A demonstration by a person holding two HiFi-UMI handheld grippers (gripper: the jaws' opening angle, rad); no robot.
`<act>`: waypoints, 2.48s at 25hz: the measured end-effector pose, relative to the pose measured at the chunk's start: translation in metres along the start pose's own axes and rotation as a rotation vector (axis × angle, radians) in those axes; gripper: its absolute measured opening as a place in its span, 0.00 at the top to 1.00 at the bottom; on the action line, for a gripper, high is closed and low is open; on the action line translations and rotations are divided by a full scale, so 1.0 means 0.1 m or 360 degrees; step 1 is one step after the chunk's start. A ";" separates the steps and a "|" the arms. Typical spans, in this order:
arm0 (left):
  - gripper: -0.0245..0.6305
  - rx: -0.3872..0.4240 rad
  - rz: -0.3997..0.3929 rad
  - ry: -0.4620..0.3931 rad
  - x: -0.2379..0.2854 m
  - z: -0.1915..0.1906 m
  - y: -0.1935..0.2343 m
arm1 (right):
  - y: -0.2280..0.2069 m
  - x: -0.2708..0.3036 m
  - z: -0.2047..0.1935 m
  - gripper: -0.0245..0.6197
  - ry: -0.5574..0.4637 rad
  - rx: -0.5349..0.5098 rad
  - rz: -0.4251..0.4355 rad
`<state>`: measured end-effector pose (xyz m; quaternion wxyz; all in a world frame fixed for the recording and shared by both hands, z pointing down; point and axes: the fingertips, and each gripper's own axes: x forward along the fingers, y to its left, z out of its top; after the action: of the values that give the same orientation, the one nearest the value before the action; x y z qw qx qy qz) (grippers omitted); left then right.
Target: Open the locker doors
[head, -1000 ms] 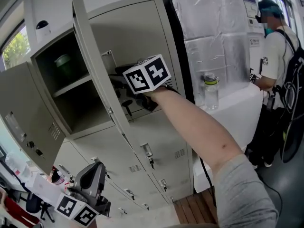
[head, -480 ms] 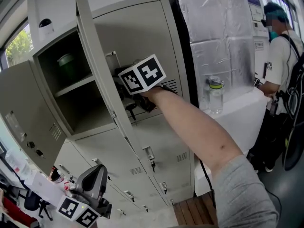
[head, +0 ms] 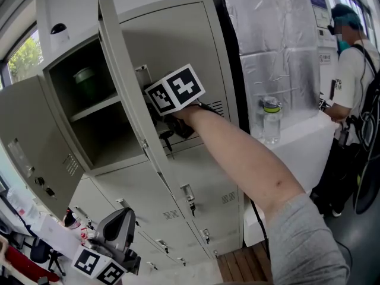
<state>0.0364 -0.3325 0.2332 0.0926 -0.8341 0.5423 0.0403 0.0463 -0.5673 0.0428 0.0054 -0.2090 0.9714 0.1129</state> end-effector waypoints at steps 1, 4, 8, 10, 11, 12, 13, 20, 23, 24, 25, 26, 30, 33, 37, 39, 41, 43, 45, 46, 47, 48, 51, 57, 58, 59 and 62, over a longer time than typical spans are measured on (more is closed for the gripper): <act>0.96 0.0000 0.0001 0.0000 0.00 0.00 0.01 | 0.00 0.01 0.01 0.73 0.0004 0.0012 -0.0016; 0.96 0.0000 0.0004 -0.0001 -0.03 -0.01 0.03 | -0.01 0.02 0.03 0.73 0.0003 0.0037 -0.0076; 0.96 -0.0007 0.0016 -0.0002 -0.08 -0.01 0.07 | 0.01 0.07 0.10 0.71 -0.0032 0.0002 -0.0124; 0.96 -0.0014 0.0022 -0.0003 -0.10 -0.03 0.10 | 0.01 0.08 0.10 0.71 -0.0029 0.0023 -0.0141; 0.96 -0.0017 0.0024 -0.0003 -0.11 -0.03 0.11 | 0.00 0.09 0.10 0.71 -0.0027 0.0044 -0.0146; 0.96 -0.0021 0.0025 -0.0003 -0.13 -0.04 0.12 | 0.00 0.09 0.09 0.71 -0.0026 0.0075 -0.0145; 0.96 -0.0023 0.0025 -0.0003 -0.14 -0.04 0.13 | -0.01 0.09 0.10 0.71 -0.0030 0.0115 -0.0133; 0.96 -0.0035 0.0007 -0.0010 -0.16 -0.05 0.14 | 0.02 0.01 0.14 0.70 -0.0103 0.0277 0.0066; 0.96 -0.0040 -0.0004 -0.0012 -0.17 -0.06 0.13 | 0.08 -0.05 0.15 0.70 -0.0108 0.0283 0.0120; 0.96 -0.0041 -0.0009 -0.0010 -0.17 -0.07 0.12 | 0.10 -0.08 0.15 0.70 -0.0108 0.0287 0.0136; 0.96 -0.0042 -0.0013 -0.0010 -0.17 -0.07 0.12 | 0.12 -0.11 0.16 0.70 -0.0108 0.0291 0.0151; 0.96 -0.0043 -0.0016 -0.0011 -0.17 -0.07 0.11 | 0.14 -0.14 0.17 0.71 -0.0109 0.0295 0.0166; 0.96 -0.0046 -0.0031 -0.0018 -0.19 -0.05 0.10 | 0.22 -0.26 0.19 0.72 -0.0119 0.0309 0.0227; 0.96 -0.0049 -0.0051 -0.0026 -0.21 -0.05 0.07 | 0.28 -0.34 0.21 0.72 -0.0121 0.0318 0.0261; 0.96 -0.0060 -0.0074 -0.0027 -0.22 -0.06 0.04 | 0.34 -0.45 0.22 0.72 -0.0126 0.0337 0.0307; 0.96 -0.0063 -0.0086 -0.0021 -0.21 -0.07 0.02 | 0.37 -0.51 0.23 0.72 -0.0129 0.0348 0.0333; 0.96 -0.0063 -0.0097 -0.0020 -0.22 -0.06 0.01 | 0.40 -0.56 0.24 0.73 -0.0129 0.0353 0.0362; 0.96 -0.0061 -0.0107 -0.0023 -0.23 -0.05 0.01 | 0.44 -0.62 0.24 0.73 -0.0123 0.0344 0.0381; 0.96 -0.0055 -0.0117 -0.0026 -0.24 -0.03 0.00 | 0.48 -0.67 0.25 0.73 -0.0119 0.0340 0.0400; 0.96 -0.0053 -0.0122 -0.0028 -0.25 -0.03 -0.01 | 0.49 -0.70 0.25 0.73 -0.0118 0.0342 0.0412; 0.96 -0.0051 -0.0126 -0.0029 -0.25 -0.02 -0.01 | 0.50 -0.73 0.26 0.73 -0.0116 0.0347 0.0427; 0.96 -0.0051 -0.0130 -0.0031 -0.26 -0.01 -0.02 | 0.52 -0.76 0.27 0.73 -0.0115 0.0353 0.0444; 0.96 -0.0054 -0.0137 -0.0035 -0.29 0.00 -0.02 | 0.55 -0.86 0.27 0.73 -0.0109 0.0375 0.0494; 0.96 -0.0057 -0.0144 -0.0057 -0.32 0.01 -0.01 | 0.64 -1.07 0.32 0.73 -0.0129 0.0392 0.0661; 0.96 -0.0057 -0.0145 -0.0059 -0.32 0.01 -0.01 | 0.67 -1.11 0.33 0.73 -0.0134 0.0386 0.0695; 0.96 -0.0056 -0.0146 -0.0060 -0.33 0.01 -0.01 | 0.68 -1.15 0.34 0.73 -0.0137 0.0382 0.0722; 0.96 -0.0056 -0.0151 -0.0066 -0.35 0.02 -0.02 | 0.70 -1.29 0.35 0.73 -0.0139 0.0380 0.0784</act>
<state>0.0245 -0.3001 0.2371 0.0911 -0.8593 0.4993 0.0627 0.1341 -0.4453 0.0312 0.0444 0.0406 0.9982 0.0044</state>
